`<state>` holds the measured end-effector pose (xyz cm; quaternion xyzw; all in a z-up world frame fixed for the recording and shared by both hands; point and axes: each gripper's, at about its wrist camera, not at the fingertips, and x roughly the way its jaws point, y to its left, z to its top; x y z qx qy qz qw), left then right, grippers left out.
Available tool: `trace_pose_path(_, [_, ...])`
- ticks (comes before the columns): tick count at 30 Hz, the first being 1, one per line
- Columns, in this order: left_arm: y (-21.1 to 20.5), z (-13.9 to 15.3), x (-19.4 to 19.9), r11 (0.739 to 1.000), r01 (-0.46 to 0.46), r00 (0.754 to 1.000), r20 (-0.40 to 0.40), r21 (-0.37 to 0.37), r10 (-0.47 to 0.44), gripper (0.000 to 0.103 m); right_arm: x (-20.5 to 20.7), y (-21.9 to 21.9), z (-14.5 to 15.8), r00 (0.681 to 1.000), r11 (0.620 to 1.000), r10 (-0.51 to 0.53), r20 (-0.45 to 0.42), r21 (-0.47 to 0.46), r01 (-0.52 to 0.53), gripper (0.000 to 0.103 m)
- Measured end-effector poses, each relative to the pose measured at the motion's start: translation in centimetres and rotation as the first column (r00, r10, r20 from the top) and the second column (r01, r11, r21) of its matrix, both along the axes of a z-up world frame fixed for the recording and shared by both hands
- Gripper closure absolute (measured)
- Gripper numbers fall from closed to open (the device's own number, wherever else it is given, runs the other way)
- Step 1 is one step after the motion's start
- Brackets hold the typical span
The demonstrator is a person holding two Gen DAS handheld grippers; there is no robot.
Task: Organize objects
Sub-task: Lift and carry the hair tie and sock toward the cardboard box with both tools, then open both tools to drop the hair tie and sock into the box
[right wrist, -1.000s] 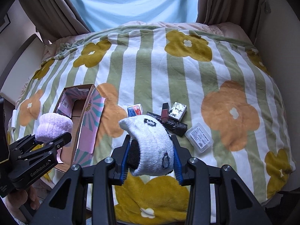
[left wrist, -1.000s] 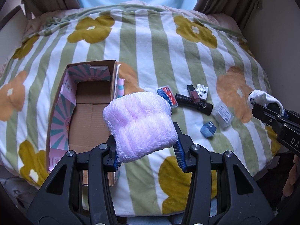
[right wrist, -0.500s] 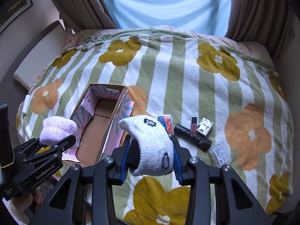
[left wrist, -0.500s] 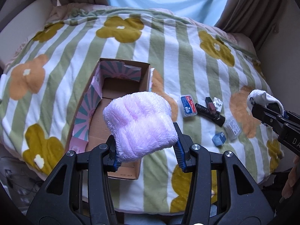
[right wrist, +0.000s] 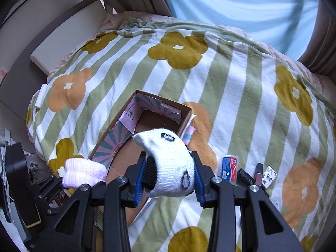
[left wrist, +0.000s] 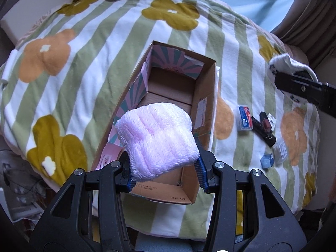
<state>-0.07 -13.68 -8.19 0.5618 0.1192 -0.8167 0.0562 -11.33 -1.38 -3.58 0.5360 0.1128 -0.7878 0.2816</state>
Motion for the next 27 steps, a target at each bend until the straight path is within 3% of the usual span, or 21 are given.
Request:
trace_pose_path(12, [-2.5, -7.7, -3.3, 0.999, 0.004, 0.993, 0.121, 0.054, -0.011, 0.062, -5.1, -9.5, -8.7, 0.984, 0.985, 0.149, 0.095, 0.074, -0.156, 0.067])
trace_pose_path(21, [-2.2, -12.3, -5.0, 0.996, 0.036, 0.982, 0.181, 0.08, -0.05, 0.062, -6.0, -12.5, -16.7, 0.952, 0.957, 0.24, 0.191, 0.115, -0.265, 0.067])
trace_pose_path(27, [-1.5, -14.4, -5.3, 0.993, 0.054, 0.976, 0.203, 0.101, -0.074, 0.062, -5.7, -12.7, -18.8, 0.944, 0.959, 0.237, 0.231, 0.102, -0.265, 0.067])
